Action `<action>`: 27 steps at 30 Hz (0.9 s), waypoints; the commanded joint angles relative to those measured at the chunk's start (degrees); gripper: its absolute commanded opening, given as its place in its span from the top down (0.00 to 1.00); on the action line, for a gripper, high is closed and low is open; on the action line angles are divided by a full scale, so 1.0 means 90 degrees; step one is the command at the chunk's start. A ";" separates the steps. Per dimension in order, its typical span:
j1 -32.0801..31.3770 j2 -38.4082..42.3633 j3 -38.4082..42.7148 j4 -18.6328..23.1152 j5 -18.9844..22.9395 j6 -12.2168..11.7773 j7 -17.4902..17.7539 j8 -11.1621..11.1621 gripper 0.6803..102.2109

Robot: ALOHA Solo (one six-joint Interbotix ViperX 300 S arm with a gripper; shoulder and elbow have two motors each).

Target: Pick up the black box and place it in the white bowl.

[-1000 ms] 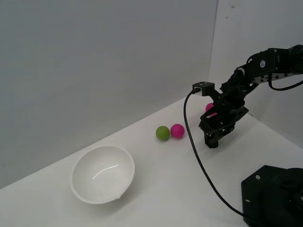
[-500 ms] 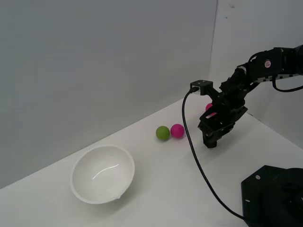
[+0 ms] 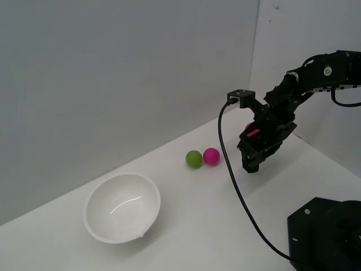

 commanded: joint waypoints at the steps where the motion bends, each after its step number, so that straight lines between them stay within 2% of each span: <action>1: 0.0068 0.0234 0.0283 -0.0195 -0.0215 -0.0059 0.0127 0.0029 0.98; 5: 0.0049 0.0361 0.0410 -0.0244 -0.0273 -0.0059 0.0254 0.0010 0.98; 16: -0.0186 0.0615 0.0654 -0.0264 -0.0293 -0.0059 0.0264 -0.0059 0.98; 27: -0.0449 0.1328 0.1387 -0.0518 -0.0537 -0.0078 0.0303 -0.0283 0.98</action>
